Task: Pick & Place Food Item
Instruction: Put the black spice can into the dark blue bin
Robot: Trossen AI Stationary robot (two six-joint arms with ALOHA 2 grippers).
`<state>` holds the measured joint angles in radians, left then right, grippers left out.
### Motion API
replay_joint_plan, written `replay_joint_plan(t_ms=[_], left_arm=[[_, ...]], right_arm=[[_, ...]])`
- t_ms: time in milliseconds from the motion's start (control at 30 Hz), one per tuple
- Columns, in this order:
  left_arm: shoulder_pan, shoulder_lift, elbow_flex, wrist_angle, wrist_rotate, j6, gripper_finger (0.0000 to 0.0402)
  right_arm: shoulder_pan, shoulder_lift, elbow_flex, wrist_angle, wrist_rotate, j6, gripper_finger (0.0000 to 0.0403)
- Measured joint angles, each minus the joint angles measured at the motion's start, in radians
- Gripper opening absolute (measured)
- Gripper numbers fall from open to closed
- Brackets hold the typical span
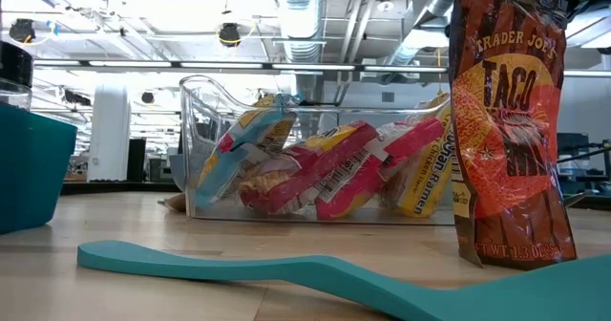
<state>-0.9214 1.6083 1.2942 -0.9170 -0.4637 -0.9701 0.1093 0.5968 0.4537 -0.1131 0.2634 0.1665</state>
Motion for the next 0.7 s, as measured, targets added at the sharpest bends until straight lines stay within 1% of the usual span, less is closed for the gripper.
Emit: replay_joint_plan(t_ms=[133, 533, 700], left_arm=[[0.021, 0.018, 0.000, -0.001, 0.052, -0.001, 0.0131], [0.021, 0.046, -0.001, -0.013, 0.052, -0.041, 0.0131], [0.021, 0.067, -0.001, -0.028, 0.069, -0.047, 0.0131]], right_arm=[[0.000, 0.000, 0.000, 0.000, 0.000, 0.000, 0.0010], [0.001, 0.000, 0.000, 0.000, 0.000, 0.000, 0.0010], [0.001, 0.000, 0.000, -0.001, 0.000, 0.000, 0.0010]])
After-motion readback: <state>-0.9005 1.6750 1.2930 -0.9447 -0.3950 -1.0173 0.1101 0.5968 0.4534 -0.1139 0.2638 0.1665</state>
